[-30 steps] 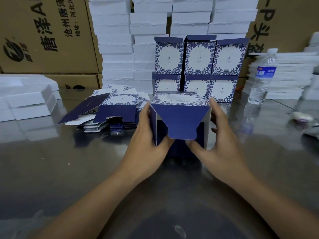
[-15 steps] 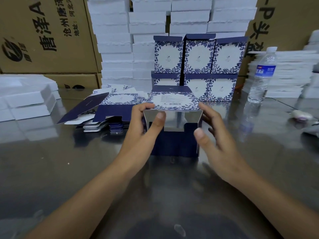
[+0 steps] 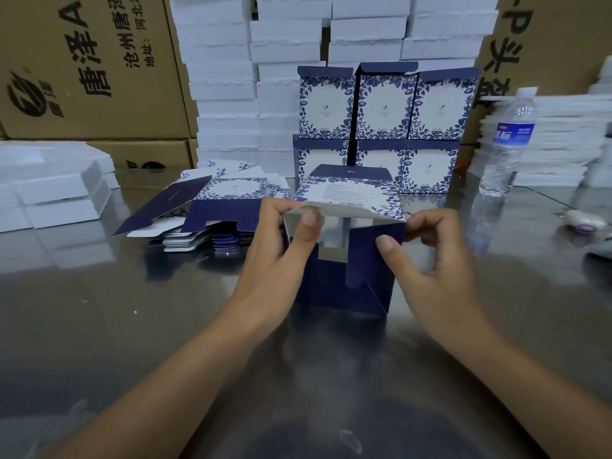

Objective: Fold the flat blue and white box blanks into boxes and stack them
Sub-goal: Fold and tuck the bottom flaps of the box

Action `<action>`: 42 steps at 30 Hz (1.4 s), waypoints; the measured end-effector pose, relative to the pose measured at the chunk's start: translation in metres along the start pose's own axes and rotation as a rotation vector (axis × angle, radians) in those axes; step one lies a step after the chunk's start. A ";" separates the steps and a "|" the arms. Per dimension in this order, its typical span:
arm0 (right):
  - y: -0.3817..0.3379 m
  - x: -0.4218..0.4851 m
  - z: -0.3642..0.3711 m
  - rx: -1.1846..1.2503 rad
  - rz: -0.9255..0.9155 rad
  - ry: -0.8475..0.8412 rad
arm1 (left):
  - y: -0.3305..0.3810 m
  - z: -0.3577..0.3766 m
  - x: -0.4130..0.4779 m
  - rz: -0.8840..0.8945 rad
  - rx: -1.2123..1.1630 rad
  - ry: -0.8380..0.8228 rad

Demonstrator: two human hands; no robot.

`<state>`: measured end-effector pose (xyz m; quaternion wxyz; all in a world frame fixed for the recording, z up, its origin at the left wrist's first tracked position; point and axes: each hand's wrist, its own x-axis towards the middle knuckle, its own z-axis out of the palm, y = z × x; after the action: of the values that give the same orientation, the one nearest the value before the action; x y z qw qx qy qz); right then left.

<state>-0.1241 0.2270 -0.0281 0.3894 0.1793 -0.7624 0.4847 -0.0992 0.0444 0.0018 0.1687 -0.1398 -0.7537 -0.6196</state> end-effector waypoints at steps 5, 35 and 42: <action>0.006 0.002 -0.003 -0.247 -0.048 0.030 | -0.002 0.002 -0.002 0.017 0.043 -0.033; 0.011 -0.002 -0.010 -0.451 0.098 -0.360 | -0.004 0.001 0.001 -0.031 0.060 0.004; 0.013 0.001 -0.009 -0.431 0.095 -0.348 | -0.004 0.002 0.000 -0.008 0.066 -0.004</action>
<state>-0.1291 0.2404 -0.0332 0.2585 0.1370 -0.9109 0.2909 -0.1013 0.0458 -0.0019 0.1690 -0.1324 -0.7746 -0.5949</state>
